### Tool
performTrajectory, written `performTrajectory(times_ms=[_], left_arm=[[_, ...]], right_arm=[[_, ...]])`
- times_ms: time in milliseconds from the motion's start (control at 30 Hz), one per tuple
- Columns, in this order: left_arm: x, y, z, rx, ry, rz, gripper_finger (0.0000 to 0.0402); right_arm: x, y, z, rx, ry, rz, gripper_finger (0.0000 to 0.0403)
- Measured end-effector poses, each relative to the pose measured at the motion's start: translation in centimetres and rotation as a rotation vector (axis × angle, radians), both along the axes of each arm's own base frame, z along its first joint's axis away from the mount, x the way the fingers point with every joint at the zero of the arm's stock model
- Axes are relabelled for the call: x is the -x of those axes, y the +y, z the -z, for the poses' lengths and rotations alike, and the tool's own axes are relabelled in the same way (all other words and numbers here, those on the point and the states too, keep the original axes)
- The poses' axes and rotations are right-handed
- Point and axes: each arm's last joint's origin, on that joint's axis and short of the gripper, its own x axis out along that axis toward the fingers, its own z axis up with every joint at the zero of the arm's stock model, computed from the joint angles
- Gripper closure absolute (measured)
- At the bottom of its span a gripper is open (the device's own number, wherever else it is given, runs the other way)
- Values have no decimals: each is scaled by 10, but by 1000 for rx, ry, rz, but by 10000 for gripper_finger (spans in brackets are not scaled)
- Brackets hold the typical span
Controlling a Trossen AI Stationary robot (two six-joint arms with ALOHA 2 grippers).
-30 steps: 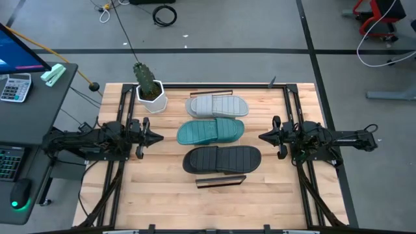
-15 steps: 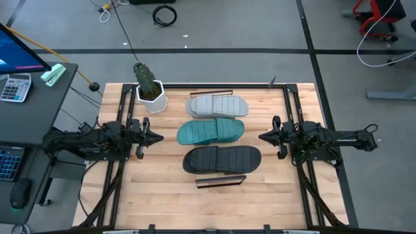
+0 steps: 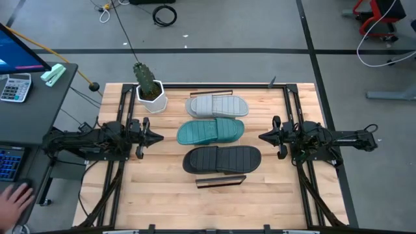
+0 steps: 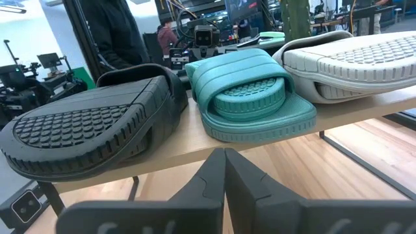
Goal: Pick and place slippers onto the shelf
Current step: Return to Home Position
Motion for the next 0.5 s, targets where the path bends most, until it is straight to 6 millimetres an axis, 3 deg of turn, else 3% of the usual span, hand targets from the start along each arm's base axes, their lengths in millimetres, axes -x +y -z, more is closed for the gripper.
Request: performTrajectory(times_ms=[500], left_arm=[[0, 0, 0, 0, 0, 0, 367]], right_arm=[[0, 0, 0, 0, 0, 0, 389]])
